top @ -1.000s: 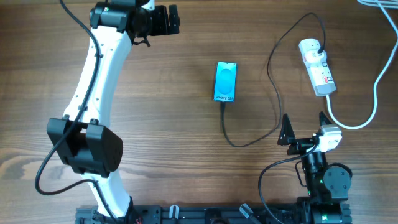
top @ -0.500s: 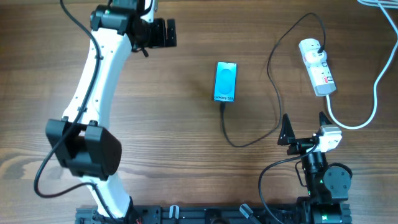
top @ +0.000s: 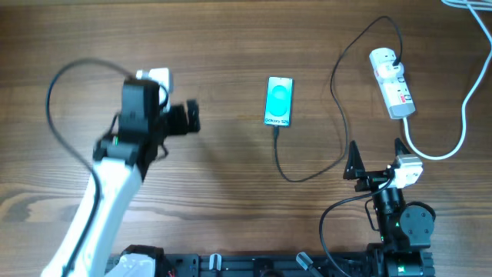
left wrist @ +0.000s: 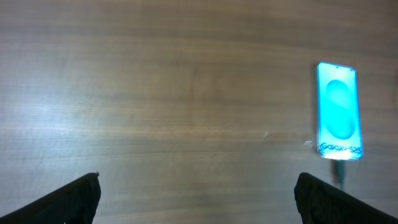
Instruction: Plug charger to phone and switch on socket
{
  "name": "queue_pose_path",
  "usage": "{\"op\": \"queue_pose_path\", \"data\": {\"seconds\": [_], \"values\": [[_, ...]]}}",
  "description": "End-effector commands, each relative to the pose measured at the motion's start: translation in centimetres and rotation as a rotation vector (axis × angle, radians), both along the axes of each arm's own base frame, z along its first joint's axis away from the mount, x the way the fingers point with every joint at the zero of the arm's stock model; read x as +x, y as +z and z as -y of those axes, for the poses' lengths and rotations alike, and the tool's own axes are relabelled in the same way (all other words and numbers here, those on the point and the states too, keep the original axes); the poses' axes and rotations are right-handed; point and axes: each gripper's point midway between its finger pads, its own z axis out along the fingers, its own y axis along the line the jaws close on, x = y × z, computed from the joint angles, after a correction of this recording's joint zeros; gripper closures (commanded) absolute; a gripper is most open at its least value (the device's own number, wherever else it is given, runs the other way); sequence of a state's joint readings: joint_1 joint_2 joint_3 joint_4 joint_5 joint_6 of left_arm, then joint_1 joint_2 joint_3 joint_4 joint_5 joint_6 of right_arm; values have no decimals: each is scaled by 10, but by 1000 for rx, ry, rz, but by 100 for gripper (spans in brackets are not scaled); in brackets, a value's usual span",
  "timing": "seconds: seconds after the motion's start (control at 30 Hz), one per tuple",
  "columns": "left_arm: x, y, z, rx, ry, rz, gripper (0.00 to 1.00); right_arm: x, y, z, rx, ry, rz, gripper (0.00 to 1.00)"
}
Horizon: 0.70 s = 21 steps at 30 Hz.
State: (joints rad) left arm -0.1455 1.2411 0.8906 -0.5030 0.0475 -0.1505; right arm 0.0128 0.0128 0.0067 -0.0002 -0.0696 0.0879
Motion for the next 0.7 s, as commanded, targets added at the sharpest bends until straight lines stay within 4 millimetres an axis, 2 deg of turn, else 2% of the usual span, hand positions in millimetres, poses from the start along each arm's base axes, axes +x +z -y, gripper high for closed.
{"op": "queue_pose_path", "data": {"seconds": [0.0, 0.17, 0.47, 0.67], "values": [[-31, -14, -12, 13, 12, 64, 0, 0, 2, 1, -6, -10, 9, 0], [-47, -13, -14, -8, 14, 215, 0, 0, 2, 1, -7, -10, 9, 0], [-87, 9, -18, -46, 14, 476, 0, 0, 2, 1, -7, -10, 9, 0], [-96, 3, -20, -58, 16, 565, 0, 0, 2, 1, -6, -10, 9, 0]]}}
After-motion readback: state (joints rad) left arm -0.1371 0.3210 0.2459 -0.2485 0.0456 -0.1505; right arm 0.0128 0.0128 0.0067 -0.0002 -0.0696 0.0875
